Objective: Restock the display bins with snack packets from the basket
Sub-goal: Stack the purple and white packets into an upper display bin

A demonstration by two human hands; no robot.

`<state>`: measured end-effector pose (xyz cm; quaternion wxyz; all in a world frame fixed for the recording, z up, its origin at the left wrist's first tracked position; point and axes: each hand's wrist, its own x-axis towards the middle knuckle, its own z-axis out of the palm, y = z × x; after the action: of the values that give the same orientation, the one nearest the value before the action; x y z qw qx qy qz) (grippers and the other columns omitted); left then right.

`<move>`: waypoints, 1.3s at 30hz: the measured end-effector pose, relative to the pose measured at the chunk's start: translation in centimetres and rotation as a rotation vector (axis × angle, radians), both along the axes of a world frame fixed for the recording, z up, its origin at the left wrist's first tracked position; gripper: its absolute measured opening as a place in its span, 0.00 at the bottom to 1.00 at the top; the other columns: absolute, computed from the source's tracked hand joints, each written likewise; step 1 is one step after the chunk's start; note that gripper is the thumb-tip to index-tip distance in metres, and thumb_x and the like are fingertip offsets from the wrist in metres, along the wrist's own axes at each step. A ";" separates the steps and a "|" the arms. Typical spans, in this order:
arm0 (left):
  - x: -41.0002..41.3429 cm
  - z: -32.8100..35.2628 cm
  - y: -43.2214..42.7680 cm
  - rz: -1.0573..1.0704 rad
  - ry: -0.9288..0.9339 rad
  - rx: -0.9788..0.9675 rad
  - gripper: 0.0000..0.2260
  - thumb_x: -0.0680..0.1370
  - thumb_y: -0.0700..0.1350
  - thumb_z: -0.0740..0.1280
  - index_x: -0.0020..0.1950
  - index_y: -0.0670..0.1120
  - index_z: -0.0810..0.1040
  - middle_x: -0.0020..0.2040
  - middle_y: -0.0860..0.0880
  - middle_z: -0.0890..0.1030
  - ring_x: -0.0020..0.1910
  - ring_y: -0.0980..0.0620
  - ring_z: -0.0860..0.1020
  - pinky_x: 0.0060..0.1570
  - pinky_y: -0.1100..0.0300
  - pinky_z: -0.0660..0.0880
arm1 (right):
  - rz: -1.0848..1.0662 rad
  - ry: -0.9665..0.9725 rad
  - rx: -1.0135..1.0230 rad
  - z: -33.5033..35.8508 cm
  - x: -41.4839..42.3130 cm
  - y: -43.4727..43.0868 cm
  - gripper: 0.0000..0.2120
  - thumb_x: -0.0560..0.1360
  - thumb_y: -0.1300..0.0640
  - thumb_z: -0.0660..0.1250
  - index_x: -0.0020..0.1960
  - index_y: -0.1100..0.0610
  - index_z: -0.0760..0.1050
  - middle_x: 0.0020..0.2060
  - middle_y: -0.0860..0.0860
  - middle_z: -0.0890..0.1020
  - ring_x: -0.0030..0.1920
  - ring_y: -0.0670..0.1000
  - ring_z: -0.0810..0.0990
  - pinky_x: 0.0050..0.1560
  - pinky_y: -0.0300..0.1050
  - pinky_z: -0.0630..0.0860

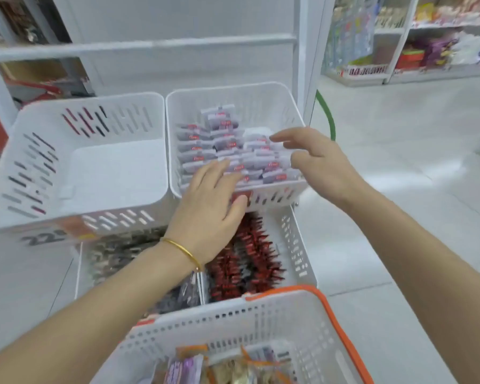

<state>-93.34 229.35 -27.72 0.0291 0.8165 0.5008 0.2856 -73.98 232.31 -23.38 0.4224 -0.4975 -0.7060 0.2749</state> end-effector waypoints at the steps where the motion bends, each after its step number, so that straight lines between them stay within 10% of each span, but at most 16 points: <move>1: -0.5 -0.8 -2.2 -0.022 0.003 -0.028 0.27 0.75 0.57 0.48 0.67 0.45 0.71 0.72 0.45 0.65 0.72 0.48 0.58 0.69 0.63 0.48 | 0.014 0.065 -0.040 -0.7 -0.2 -2.1 0.19 0.68 0.62 0.58 0.56 0.49 0.74 0.56 0.47 0.77 0.56 0.45 0.75 0.57 0.39 0.71; 9: -3.7 -11.6 -17.8 -0.034 0.200 -0.547 0.19 0.80 0.52 0.57 0.69 0.48 0.68 0.74 0.48 0.60 0.73 0.48 0.55 0.70 0.56 0.51 | 0.165 -0.052 -0.553 -15.2 0.0 -19.1 0.16 0.73 0.72 0.62 0.50 0.54 0.78 0.48 0.51 0.80 0.44 0.42 0.79 0.43 0.36 0.75; 24: -5.8 -22.4 -24.3 0.030 0.348 -0.822 0.22 0.78 0.43 0.63 0.71 0.49 0.65 0.69 0.49 0.68 0.69 0.48 0.62 0.68 0.56 0.59 | 0.251 -1.417 -0.719 -30.2 0.2 -25.9 0.21 0.76 0.67 0.60 0.67 0.57 0.67 0.62 0.56 0.73 0.64 0.57 0.71 0.55 0.50 0.71; 29: -5.6 -25.1 -24.2 0.031 0.530 -0.862 0.26 0.77 0.43 0.65 0.74 0.49 0.60 0.73 0.48 0.63 0.73 0.47 0.56 0.67 0.52 0.64 | 0.289 -1.221 -0.799 -30.2 0.5 -25.0 0.03 0.78 0.62 0.62 0.51 0.60 0.72 0.50 0.55 0.78 0.47 0.55 0.77 0.39 0.42 0.72; 34: -4.5 -26.4 -23.7 0.089 0.545 -0.842 0.24 0.76 0.47 0.68 0.70 0.48 0.65 0.69 0.47 0.68 0.69 0.46 0.63 0.65 0.52 0.65 | 0.255 -0.995 -0.846 -25.7 1.5 -23.5 0.18 0.76 0.67 0.60 0.64 0.59 0.74 0.63 0.54 0.75 0.60 0.53 0.76 0.48 0.39 0.73; 39: -2.8 -24.3 -23.1 0.136 0.079 -0.965 0.24 0.76 0.37 0.66 0.69 0.44 0.64 0.42 0.45 0.76 0.36 0.51 0.72 0.39 0.56 0.71 | 0.252 -0.641 -0.824 -22.7 2.4 -23.5 0.21 0.72 0.68 0.65 0.61 0.53 0.73 0.55 0.50 0.75 0.55 0.51 0.76 0.50 0.41 0.74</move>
<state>-96.16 206.28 -52.03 0.3667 0.6855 0.6289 -0.0093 -71.57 208.81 -46.11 -0.0810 -0.5926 -0.6875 0.4119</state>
